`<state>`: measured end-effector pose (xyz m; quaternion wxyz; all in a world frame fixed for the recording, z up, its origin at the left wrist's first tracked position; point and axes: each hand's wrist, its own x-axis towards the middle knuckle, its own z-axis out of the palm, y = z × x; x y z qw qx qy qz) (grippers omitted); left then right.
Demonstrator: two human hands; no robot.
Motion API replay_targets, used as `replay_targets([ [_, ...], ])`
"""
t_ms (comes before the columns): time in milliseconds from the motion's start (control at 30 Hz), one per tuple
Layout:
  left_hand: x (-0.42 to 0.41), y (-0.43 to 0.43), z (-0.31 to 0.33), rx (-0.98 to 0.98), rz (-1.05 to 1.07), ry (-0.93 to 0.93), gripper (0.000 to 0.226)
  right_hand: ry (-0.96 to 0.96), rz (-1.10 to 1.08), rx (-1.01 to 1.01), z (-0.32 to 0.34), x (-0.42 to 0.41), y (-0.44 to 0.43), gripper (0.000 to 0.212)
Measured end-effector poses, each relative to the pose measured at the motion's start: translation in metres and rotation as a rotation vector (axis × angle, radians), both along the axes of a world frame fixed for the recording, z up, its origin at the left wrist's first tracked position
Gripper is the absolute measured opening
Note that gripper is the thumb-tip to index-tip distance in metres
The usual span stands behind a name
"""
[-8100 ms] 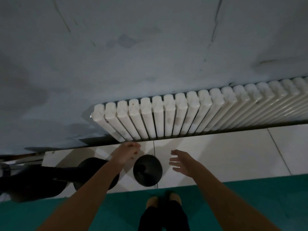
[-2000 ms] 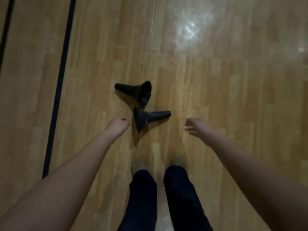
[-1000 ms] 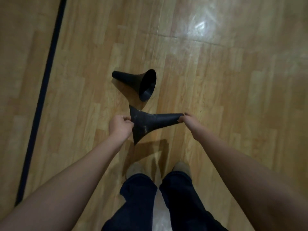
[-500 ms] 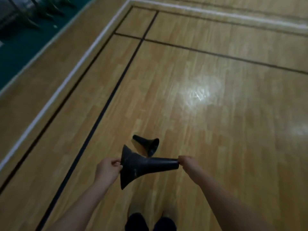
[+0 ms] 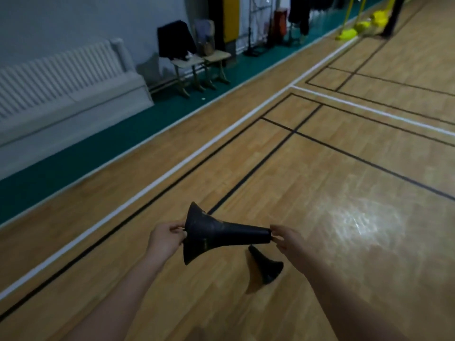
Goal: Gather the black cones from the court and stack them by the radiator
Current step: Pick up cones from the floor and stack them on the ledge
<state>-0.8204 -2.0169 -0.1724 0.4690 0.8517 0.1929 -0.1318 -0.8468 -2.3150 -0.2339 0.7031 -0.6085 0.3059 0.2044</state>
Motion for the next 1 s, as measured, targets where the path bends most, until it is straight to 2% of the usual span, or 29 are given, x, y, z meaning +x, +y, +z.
replay_targets([
  [67,0.004,0.031,0.012,-0.05,0.067,-0.015,0.027,-0.03,0.05,-0.014,0.013,0.019,0.027,0.035],
  [167,0.016,0.084,0.025,-0.114,0.126,-0.04,0.028,-0.053,0.1,-0.074,0.032,0.046,0.077,0.016],
  [200,0.021,0.107,0.031,-0.134,0.157,-0.051,0.029,-0.08,0.134,-0.091,0.041,0.06,0.101,0.015],
  [333,0.038,0.19,0.054,-0.17,0.29,-0.114,0.029,-0.189,0.233,-0.112,0.068,0.106,0.19,0.032],
  [467,0.047,0.277,0.071,-0.205,0.361,-0.175,0.028,-0.205,0.224,0.061,0.089,0.161,0.286,0.028],
  [600,0.055,0.356,0.079,-0.166,0.427,-0.209,0.028,-0.246,0.292,0.075,0.104,0.207,0.385,0.031],
  [700,0.059,0.404,0.08,-0.133,0.538,-0.224,0.028,-0.23,0.38,0.077,0.111,0.235,0.451,0.043],
  [867,0.08,0.463,0.078,-0.194,0.682,-0.201,0.026,-0.257,0.548,0.081,0.116,0.287,0.529,0.044],
  [1000,0.117,0.506,0.078,-0.207,0.703,-0.174,0.031,-0.241,0.653,0.109,0.118,0.344,0.575,0.055],
])
